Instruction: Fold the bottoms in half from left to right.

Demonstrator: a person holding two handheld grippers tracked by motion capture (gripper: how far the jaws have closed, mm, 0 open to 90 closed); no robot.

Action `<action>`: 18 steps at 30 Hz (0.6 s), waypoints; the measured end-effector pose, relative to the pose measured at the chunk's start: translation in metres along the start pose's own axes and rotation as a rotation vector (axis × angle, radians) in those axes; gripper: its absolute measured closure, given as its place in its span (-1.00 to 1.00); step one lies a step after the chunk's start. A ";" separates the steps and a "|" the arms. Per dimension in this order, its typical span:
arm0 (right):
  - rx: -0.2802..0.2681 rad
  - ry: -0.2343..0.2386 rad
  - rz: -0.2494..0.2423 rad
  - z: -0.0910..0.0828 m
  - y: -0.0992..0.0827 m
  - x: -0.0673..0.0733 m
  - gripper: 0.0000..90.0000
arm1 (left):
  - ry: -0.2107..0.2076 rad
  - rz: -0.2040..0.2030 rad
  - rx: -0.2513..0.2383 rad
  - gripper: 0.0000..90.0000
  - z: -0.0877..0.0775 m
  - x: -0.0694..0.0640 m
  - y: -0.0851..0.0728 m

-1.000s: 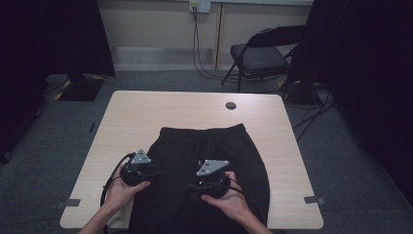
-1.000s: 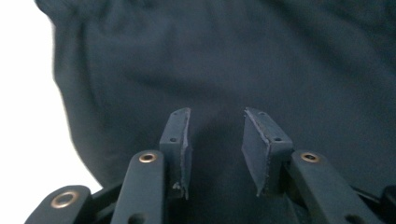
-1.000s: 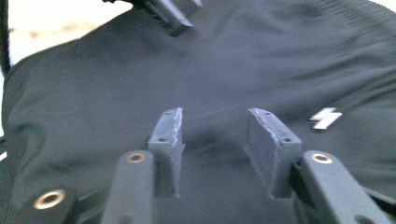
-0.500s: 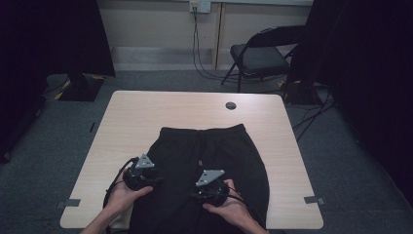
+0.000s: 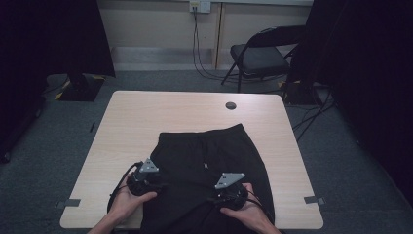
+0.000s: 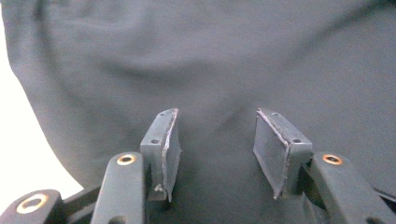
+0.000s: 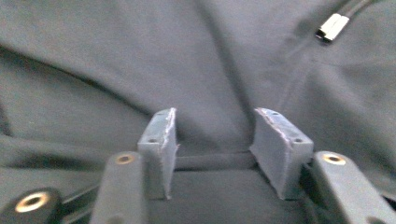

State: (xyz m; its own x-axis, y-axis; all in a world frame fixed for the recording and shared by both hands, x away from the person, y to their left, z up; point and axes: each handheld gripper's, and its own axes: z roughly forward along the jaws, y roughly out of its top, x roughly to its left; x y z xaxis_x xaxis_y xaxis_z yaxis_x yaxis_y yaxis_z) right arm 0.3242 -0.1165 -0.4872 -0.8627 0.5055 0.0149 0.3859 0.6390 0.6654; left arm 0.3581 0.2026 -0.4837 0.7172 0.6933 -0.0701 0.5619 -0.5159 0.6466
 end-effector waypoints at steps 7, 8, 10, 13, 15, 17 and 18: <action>-0.083 -0.002 0.002 -0.024 0.031 0.016 0.11 | 0.015 -0.003 -0.011 0.19 0.006 0.021 0.008; -0.094 0.001 -0.007 -0.026 0.037 0.019 0.11 | 0.023 0.001 -0.016 0.20 0.007 0.022 0.009; -0.109 0.009 -0.022 -0.029 0.049 0.028 0.13 | 0.042 0.031 -0.016 0.20 0.009 0.020 0.009; -0.136 0.035 -0.048 -0.020 0.066 0.044 0.18 | 0.041 0.033 -0.025 0.20 0.010 0.019 0.009; -0.148 0.092 -0.042 -0.005 0.076 0.056 0.20 | 0.036 0.040 -0.025 0.20 0.010 0.020 0.008; -0.128 0.119 -0.084 0.014 0.085 0.072 0.21 | 0.035 0.035 -0.032 0.20 0.010 0.020 0.008; -0.112 0.139 -0.111 0.025 0.088 0.080 0.19 | 0.037 0.036 -0.037 0.20 0.011 0.020 0.008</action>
State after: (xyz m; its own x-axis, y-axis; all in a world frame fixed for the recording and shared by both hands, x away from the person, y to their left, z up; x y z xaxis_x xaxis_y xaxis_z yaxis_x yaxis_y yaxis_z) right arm 0.2973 -0.0054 -0.4457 -0.9377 0.3456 0.0350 0.2541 0.6138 0.7475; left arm 0.3819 0.2069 -0.4878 0.7205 0.6932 -0.0187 0.5202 -0.5224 0.6757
